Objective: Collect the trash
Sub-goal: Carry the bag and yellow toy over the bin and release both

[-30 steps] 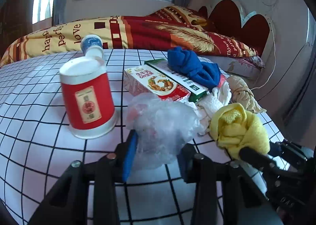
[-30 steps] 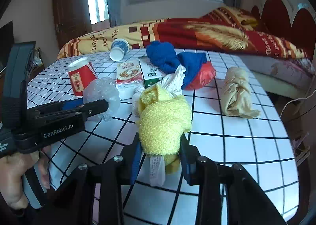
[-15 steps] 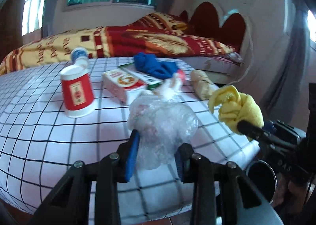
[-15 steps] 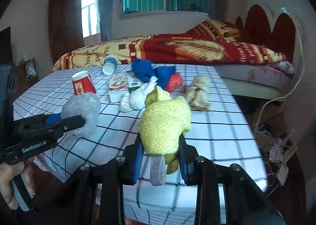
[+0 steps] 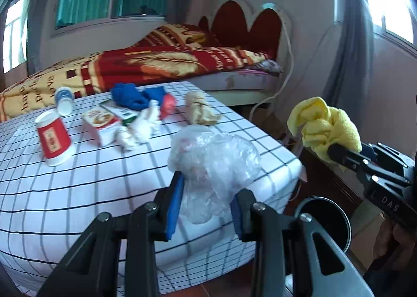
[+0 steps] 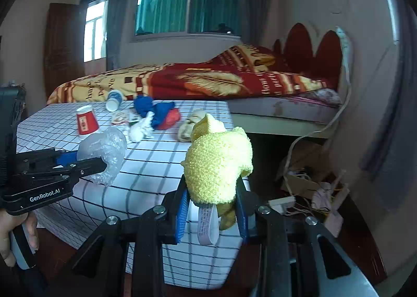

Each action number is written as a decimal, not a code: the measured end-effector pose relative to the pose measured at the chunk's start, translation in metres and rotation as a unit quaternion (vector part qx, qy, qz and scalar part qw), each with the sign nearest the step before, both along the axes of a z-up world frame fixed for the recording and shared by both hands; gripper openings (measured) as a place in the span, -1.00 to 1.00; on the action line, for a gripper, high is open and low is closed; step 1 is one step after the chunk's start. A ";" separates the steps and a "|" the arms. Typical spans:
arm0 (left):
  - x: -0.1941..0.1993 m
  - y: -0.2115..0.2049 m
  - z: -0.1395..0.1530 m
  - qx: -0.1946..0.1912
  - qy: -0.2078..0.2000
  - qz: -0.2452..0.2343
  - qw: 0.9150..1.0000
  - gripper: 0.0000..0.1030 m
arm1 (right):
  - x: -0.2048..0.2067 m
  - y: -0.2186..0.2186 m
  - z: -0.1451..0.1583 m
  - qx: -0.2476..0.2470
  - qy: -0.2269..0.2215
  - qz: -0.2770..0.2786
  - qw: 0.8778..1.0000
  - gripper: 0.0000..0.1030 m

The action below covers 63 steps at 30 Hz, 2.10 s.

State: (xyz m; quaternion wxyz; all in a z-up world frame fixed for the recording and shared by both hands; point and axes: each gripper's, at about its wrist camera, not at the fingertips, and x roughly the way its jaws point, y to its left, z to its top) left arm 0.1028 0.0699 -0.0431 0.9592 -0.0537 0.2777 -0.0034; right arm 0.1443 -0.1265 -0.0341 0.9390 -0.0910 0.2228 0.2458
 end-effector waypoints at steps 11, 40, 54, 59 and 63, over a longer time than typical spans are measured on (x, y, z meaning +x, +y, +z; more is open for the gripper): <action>0.010 -0.063 0.003 0.008 -0.011 -0.060 0.998 -0.31 | -0.008 -0.067 -0.005 -0.009 -0.019 -0.058 0.998 -0.34; 0.020 -0.208 -0.054 0.001 0.029 -0.230 0.973 -0.35 | -0.023 -0.203 -0.076 -0.021 0.072 -0.163 0.984 -0.34; 0.046 -0.250 -0.107 0.003 0.077 -0.271 0.959 -0.09 | 0.004 -0.230 -0.146 -0.039 0.160 -0.164 0.973 -0.10; 0.061 -0.245 -0.129 0.018 0.118 -0.229 0.966 0.82 | 0.022 -0.244 -0.178 -0.066 0.206 -0.199 0.956 0.69; 0.057 -0.228 -0.124 0.028 0.107 -0.193 0.975 0.99 | 0.024 -0.254 -0.174 -0.050 0.202 -0.223 0.952 0.69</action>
